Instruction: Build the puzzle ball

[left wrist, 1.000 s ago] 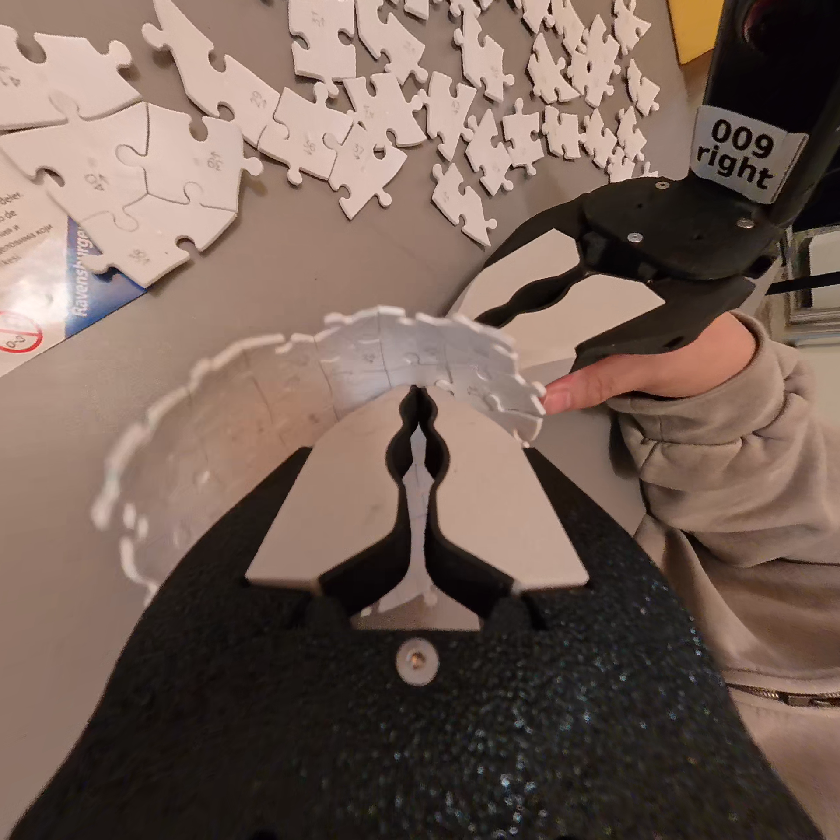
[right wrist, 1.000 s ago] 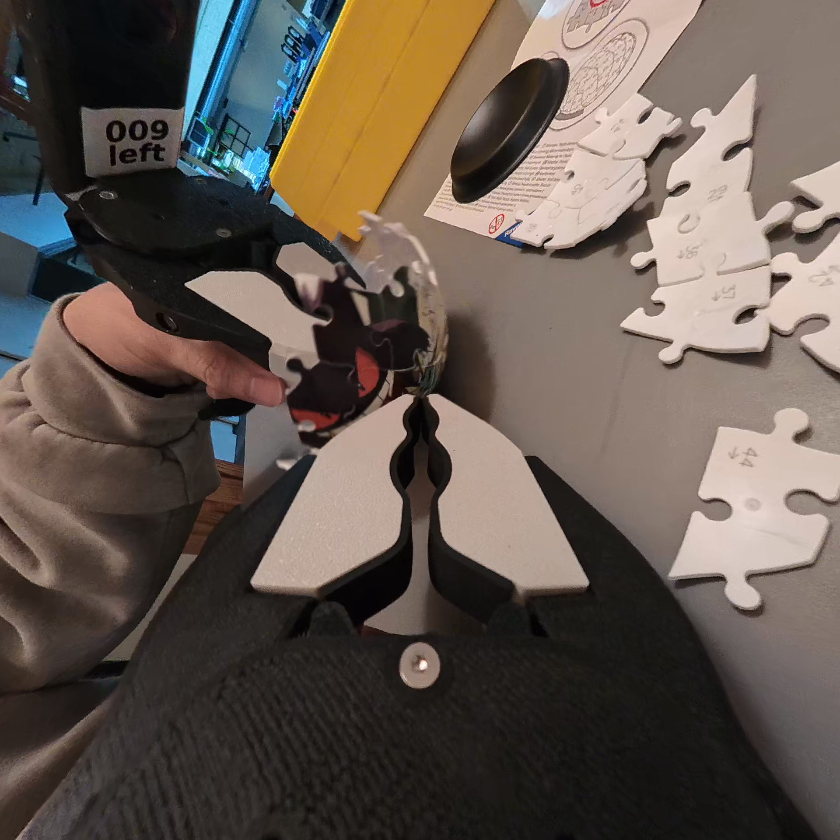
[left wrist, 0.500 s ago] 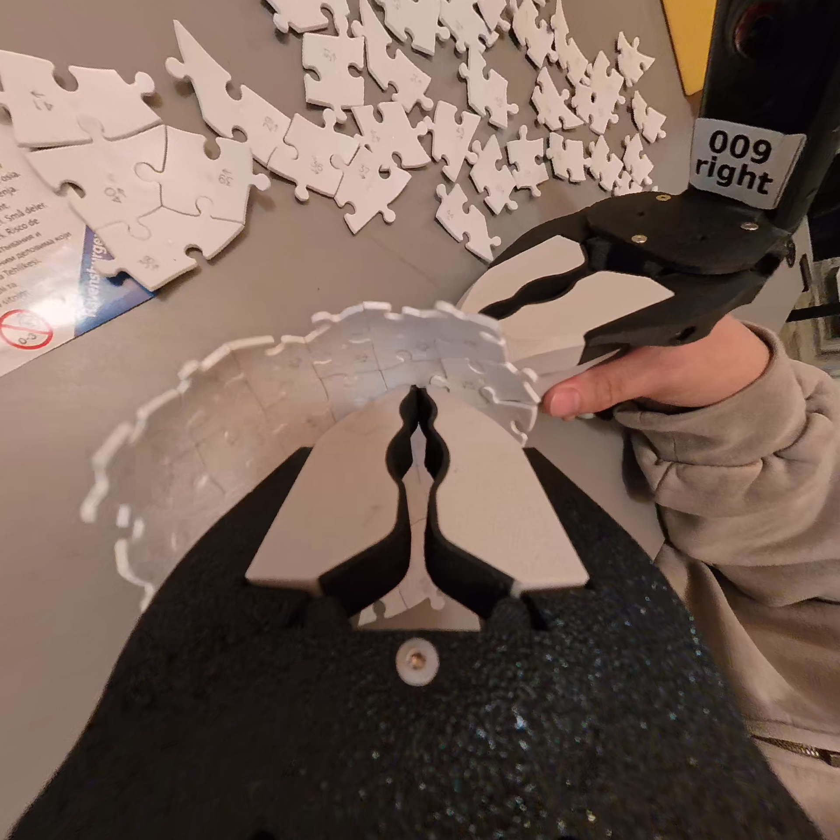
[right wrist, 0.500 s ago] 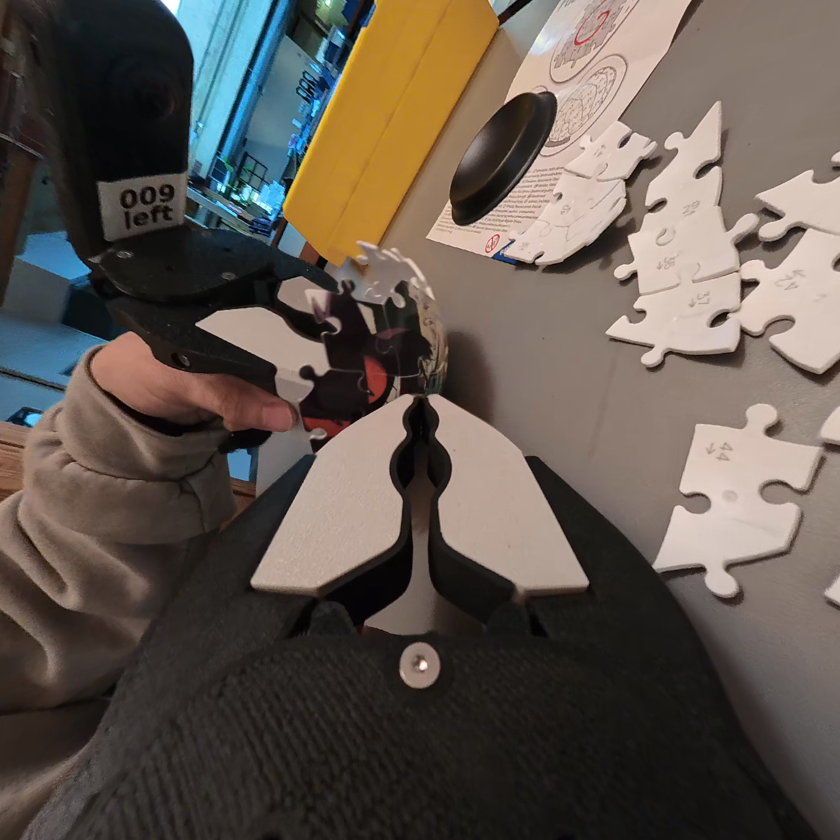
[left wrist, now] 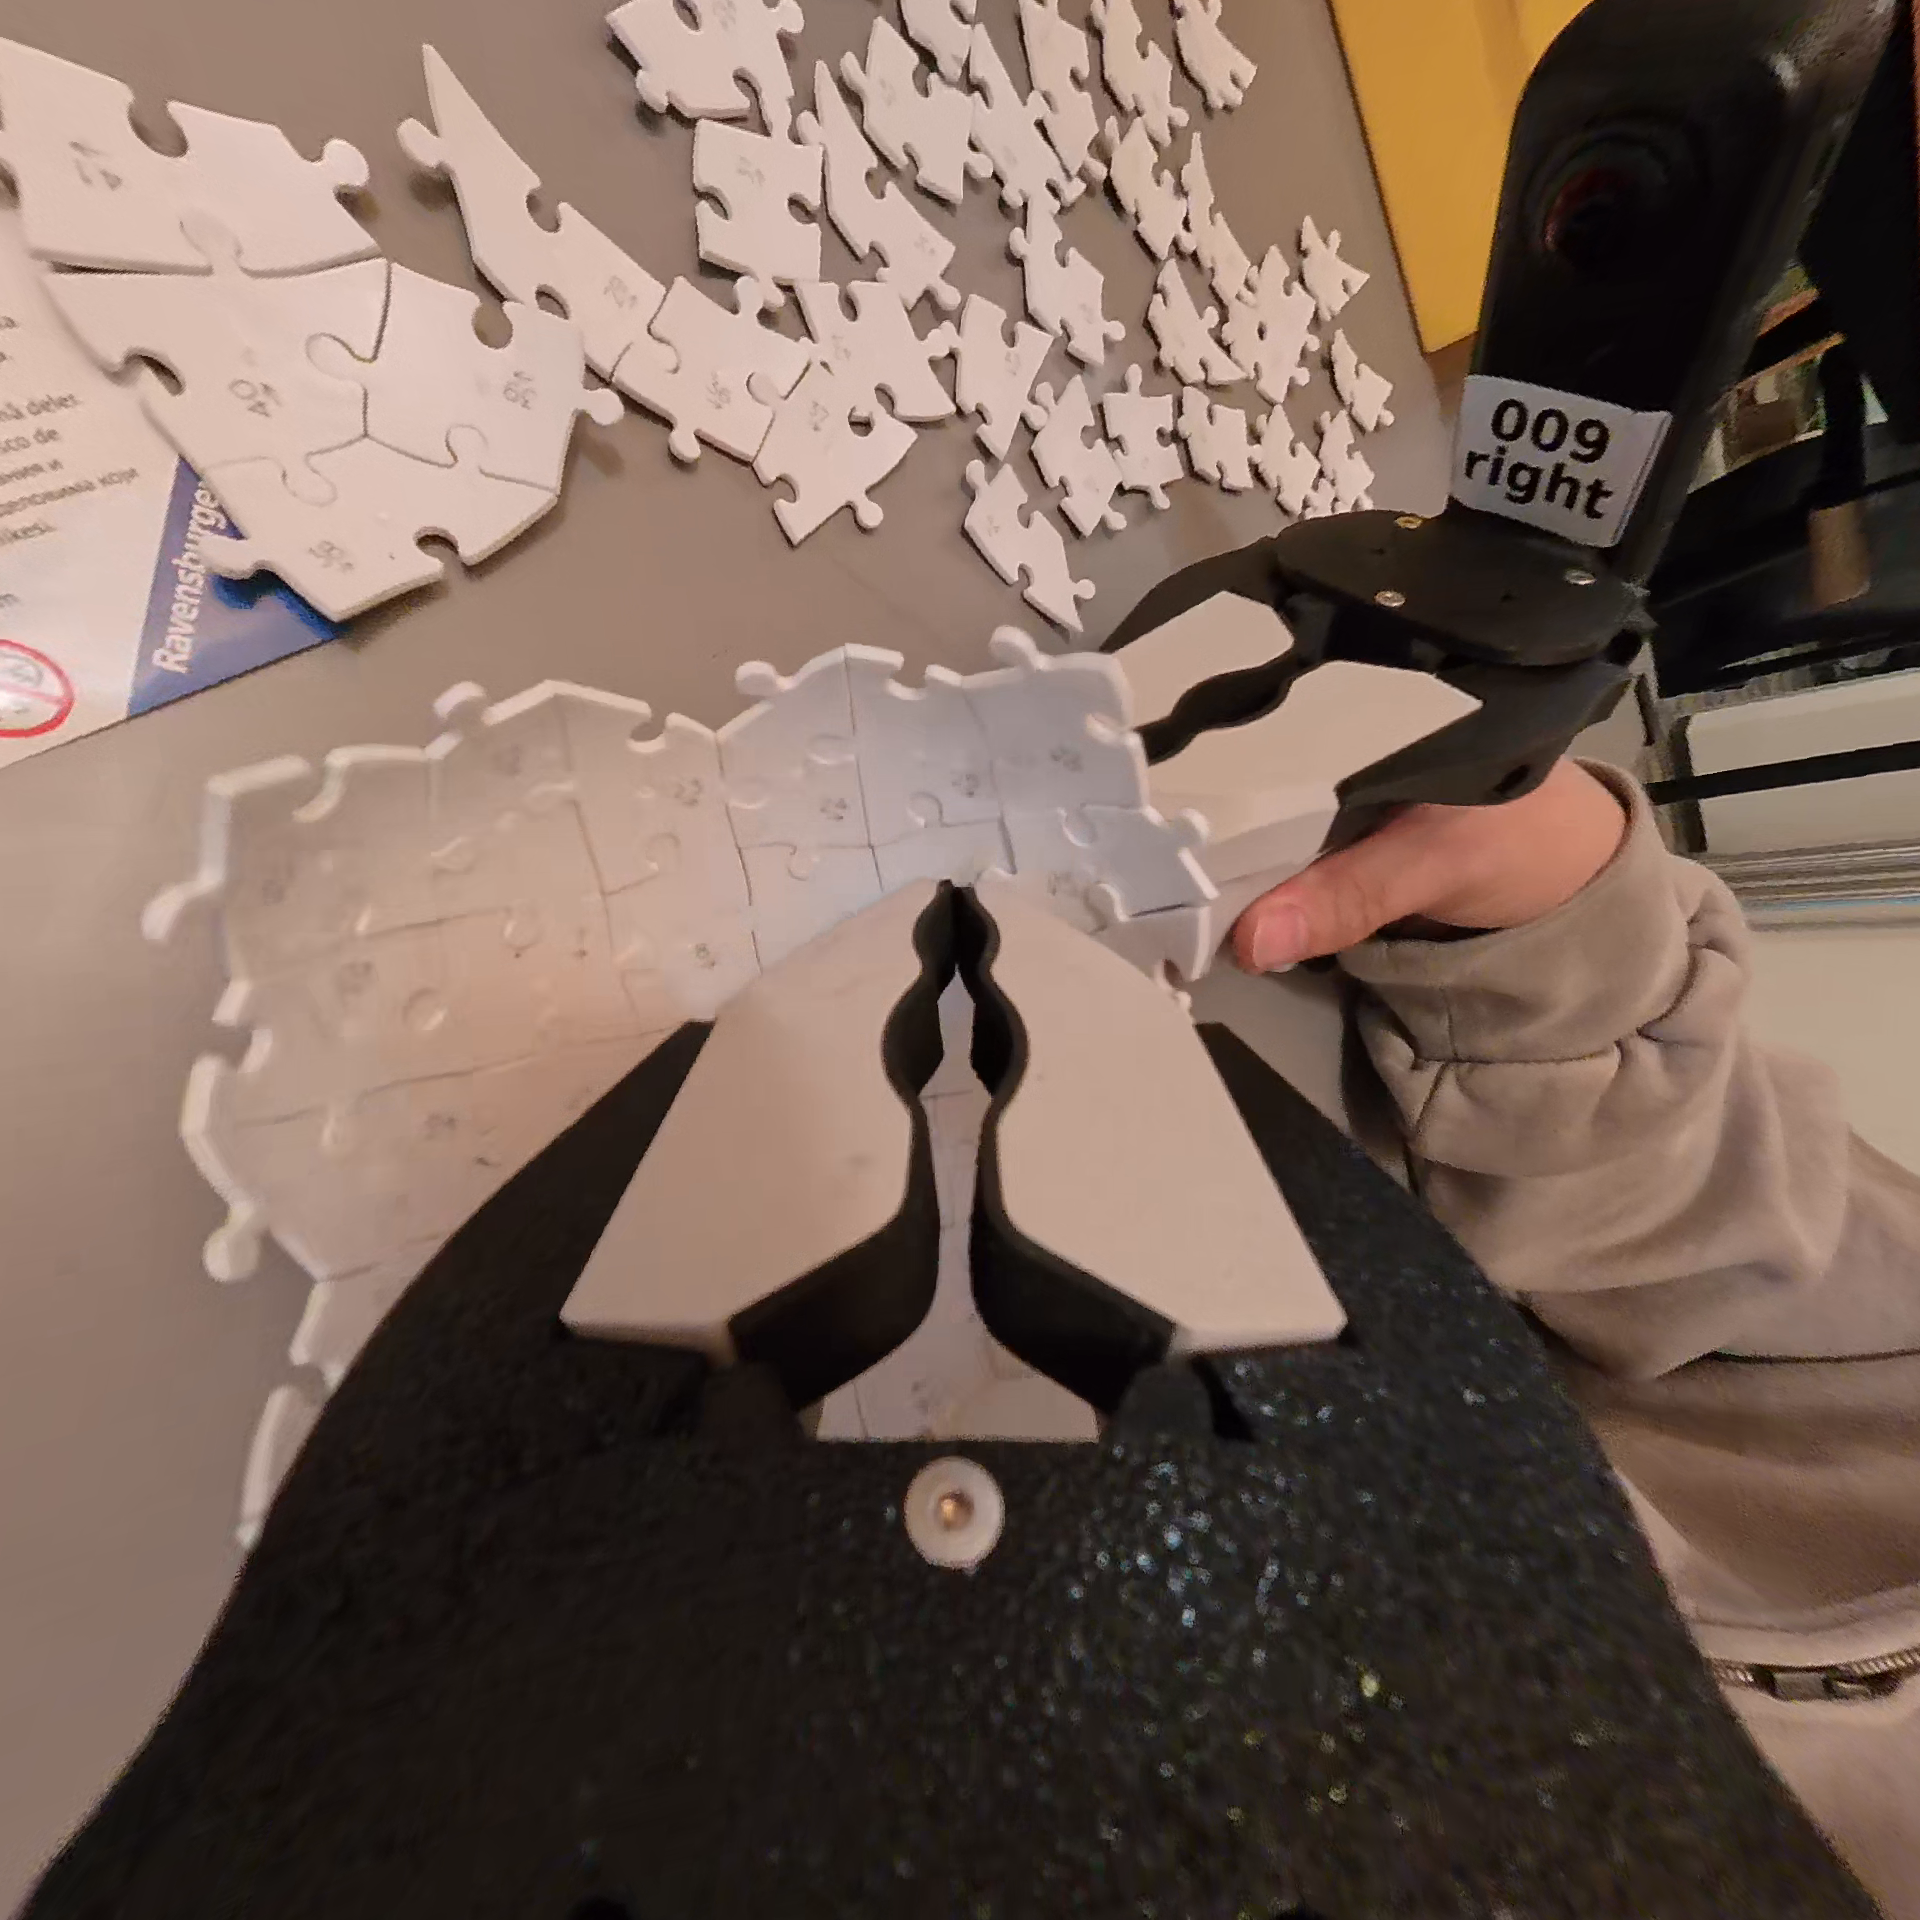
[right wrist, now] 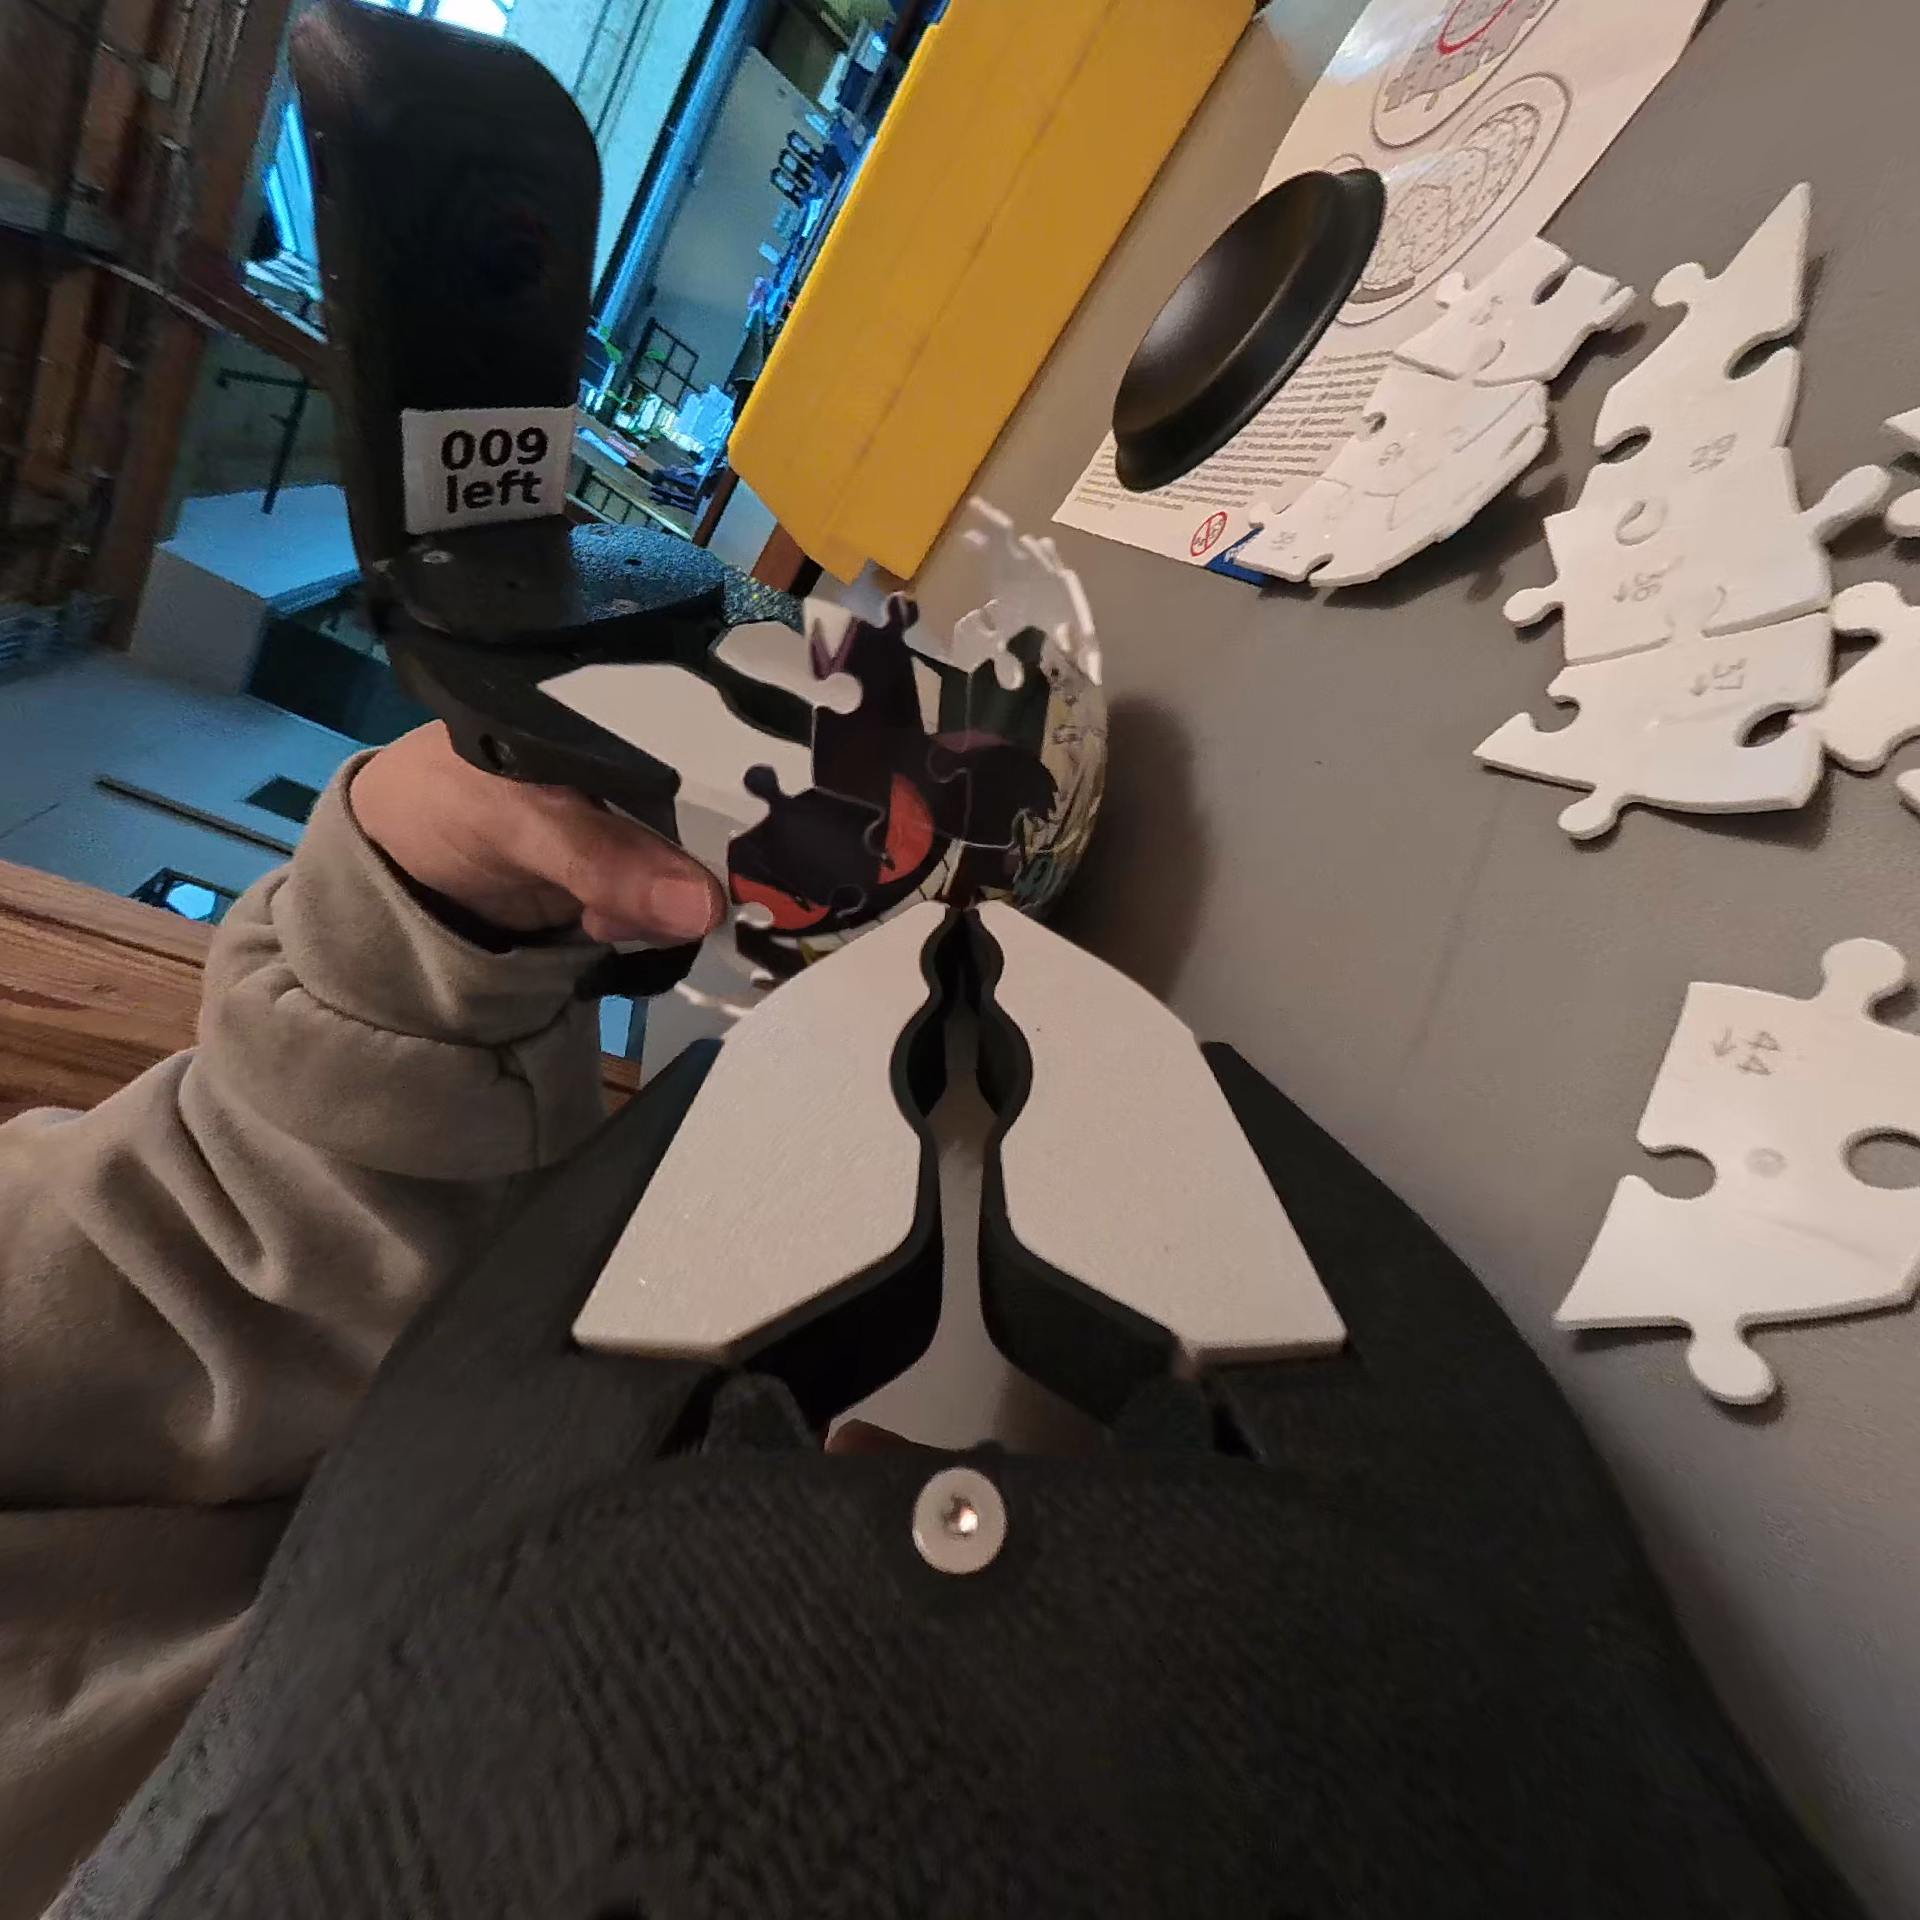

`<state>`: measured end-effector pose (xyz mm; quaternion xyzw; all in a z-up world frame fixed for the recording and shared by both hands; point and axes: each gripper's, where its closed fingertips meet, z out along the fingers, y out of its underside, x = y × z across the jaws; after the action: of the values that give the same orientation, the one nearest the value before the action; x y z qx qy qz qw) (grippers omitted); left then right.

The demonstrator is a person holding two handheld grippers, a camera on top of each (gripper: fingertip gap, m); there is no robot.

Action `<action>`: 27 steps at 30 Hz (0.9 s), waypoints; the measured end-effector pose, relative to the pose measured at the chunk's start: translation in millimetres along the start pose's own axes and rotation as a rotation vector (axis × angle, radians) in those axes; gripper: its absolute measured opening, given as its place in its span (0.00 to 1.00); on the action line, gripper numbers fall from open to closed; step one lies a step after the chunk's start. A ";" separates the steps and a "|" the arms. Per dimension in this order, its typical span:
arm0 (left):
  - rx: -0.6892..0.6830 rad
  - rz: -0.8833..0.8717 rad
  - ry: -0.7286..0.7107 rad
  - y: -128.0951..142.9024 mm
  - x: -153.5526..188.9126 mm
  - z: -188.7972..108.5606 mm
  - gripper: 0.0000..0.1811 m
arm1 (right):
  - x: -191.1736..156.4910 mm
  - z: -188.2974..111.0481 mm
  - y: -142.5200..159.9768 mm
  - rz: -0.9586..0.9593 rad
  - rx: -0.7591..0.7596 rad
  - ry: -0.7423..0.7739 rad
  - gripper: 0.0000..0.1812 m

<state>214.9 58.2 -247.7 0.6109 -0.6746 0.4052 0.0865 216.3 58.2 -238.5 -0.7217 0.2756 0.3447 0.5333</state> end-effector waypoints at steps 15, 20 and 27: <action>-0.003 -0.045 -0.009 0.6 -8.1 -4.8 0.00 | 3.1 2.9 -1.9 0.014 0.000 0.008 0.00; -0.011 -0.055 -0.054 1.4 -15.9 -4.1 0.00 | 2.9 -2.4 7.1 0.014 -0.038 0.019 0.00; -0.031 -0.047 -0.076 1.0 -14.4 2.3 0.00 | 2.6 -3.0 14.4 0.009 -0.058 0.061 0.00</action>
<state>218.2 67.5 -258.4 0.6404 -0.6689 0.3690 0.0798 207.4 51.2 -248.3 -0.7457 0.2848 0.3330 0.5019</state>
